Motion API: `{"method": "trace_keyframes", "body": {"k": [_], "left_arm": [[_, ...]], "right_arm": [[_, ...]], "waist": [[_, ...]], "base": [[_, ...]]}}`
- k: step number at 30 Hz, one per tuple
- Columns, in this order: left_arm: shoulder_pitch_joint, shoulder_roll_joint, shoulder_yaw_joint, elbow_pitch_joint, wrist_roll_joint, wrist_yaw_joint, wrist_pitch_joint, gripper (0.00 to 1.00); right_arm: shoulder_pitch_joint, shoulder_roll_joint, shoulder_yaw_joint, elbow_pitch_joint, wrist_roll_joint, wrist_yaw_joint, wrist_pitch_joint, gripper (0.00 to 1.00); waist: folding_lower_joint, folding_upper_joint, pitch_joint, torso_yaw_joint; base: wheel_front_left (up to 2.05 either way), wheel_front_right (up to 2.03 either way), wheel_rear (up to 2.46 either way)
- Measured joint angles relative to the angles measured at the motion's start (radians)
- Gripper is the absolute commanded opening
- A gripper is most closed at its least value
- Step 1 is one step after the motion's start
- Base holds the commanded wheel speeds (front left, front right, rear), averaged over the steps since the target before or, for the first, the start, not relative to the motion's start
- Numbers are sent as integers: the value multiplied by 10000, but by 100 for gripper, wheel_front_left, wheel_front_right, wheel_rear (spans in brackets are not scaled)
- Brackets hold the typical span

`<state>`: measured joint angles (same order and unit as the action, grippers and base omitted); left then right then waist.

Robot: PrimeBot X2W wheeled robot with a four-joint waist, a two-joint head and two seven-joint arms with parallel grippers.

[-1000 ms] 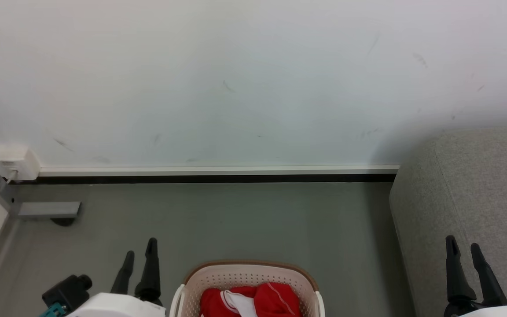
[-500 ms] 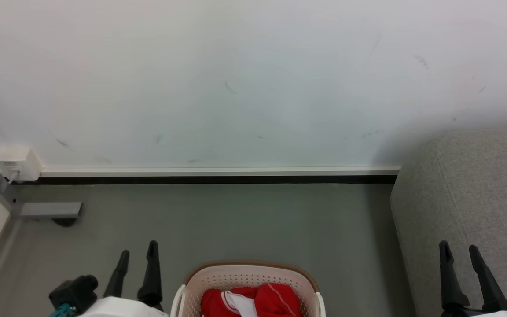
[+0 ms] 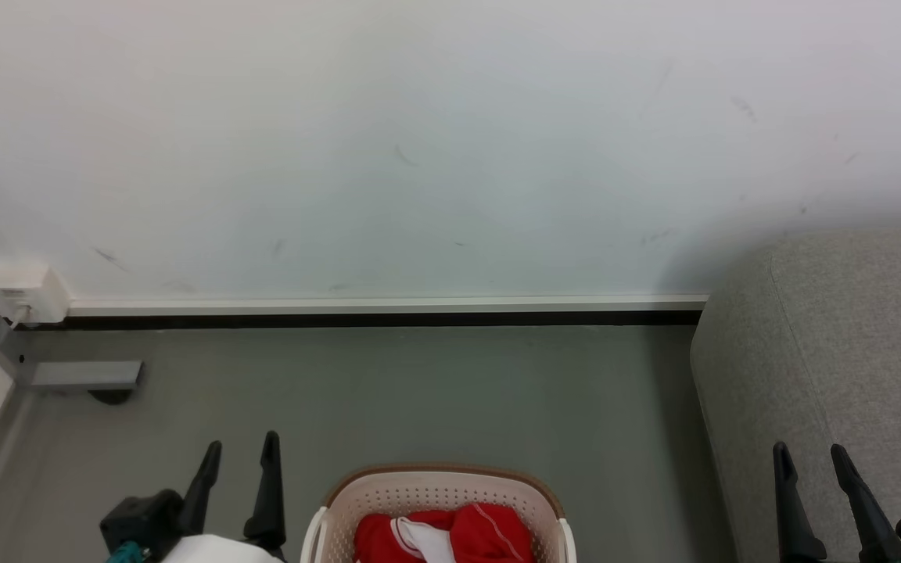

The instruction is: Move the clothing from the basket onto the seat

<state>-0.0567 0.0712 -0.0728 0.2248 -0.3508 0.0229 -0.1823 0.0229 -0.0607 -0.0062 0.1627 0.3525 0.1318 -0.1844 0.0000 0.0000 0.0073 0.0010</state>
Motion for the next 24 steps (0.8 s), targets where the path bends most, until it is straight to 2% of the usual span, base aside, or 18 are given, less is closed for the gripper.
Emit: {"method": "trace_keyframes", "body": {"k": [24], "left_arm": [[241, 138, 23, 291, 1969, 221, -485, 100]], "right_arm": [[213, -63, -100, 44, -1453, 0, -472, 100]], "waist": [[0, 0, -73, 38]], "base": [[0, 0, 0]]}}
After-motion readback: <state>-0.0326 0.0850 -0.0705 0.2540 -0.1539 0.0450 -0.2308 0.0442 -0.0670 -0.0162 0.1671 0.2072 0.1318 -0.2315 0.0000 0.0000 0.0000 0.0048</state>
